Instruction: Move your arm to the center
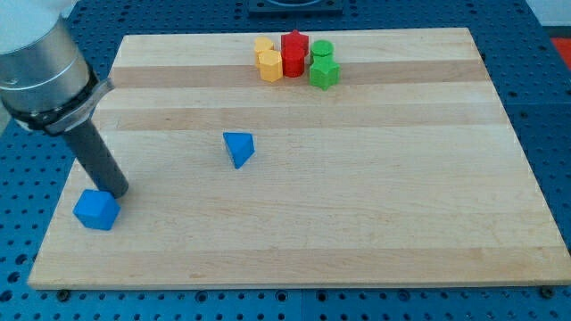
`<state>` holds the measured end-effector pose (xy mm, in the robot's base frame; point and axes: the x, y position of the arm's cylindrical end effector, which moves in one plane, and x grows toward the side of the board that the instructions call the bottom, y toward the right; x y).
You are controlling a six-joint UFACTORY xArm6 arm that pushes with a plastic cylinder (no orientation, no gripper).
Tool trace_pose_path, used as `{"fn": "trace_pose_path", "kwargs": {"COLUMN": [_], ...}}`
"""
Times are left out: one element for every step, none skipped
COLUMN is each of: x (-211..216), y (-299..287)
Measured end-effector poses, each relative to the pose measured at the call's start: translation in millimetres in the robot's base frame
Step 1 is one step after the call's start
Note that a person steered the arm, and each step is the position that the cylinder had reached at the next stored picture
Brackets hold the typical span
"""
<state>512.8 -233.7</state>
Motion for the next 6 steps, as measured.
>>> {"fn": "trace_pose_path", "kwargs": {"x": [8, -8, -9, -7, -21, -52], "y": [-1, 7, 69, 126, 181, 210]}}
